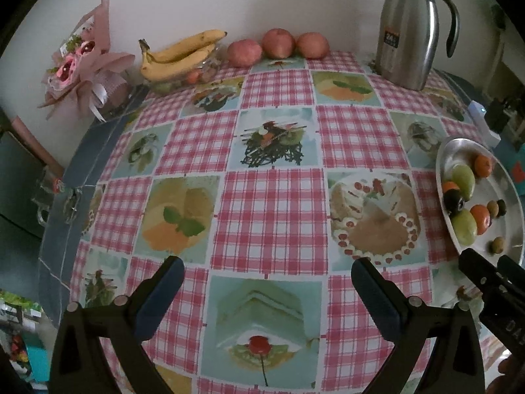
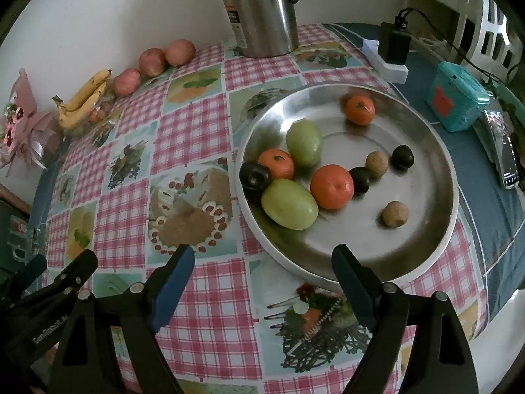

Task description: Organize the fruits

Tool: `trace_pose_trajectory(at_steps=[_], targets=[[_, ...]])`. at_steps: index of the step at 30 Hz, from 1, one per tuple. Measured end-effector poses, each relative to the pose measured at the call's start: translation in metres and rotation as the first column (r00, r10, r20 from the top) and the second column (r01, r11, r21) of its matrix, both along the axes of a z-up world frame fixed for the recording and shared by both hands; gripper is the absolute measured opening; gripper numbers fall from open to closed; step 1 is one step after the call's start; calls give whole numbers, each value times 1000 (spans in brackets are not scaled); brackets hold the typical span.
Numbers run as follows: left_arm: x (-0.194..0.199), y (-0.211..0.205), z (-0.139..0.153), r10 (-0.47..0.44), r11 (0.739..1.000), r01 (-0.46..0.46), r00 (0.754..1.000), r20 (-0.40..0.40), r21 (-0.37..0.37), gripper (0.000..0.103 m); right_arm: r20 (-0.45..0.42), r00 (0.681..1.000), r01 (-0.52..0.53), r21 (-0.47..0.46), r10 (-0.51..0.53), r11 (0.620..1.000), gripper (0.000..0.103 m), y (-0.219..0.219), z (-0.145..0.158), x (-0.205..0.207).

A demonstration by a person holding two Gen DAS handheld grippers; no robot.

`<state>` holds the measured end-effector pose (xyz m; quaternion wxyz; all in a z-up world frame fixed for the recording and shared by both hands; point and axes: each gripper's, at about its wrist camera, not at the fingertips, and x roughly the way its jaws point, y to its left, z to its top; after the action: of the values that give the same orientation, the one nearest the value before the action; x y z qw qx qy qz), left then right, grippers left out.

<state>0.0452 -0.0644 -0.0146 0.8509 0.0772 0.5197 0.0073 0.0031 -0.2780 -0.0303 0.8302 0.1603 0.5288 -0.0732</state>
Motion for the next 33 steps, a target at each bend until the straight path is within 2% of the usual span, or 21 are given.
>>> trace_pose_trajectory(at_steps=[4,8,33], targets=[[0,1,0,0,1000,0,1000,-2,-2,103,5,1000,0,-2,0,1000,86,1,1,0],[1,0,-1,7,1000,-6,1000,-9,26,103,5,1000,2,-4,-2,1000,86,1,1,1],[2,6,3,45,999,-45,999,-5,29,103,4,1000,-3,19,3,1000,86,0,-2,2]])
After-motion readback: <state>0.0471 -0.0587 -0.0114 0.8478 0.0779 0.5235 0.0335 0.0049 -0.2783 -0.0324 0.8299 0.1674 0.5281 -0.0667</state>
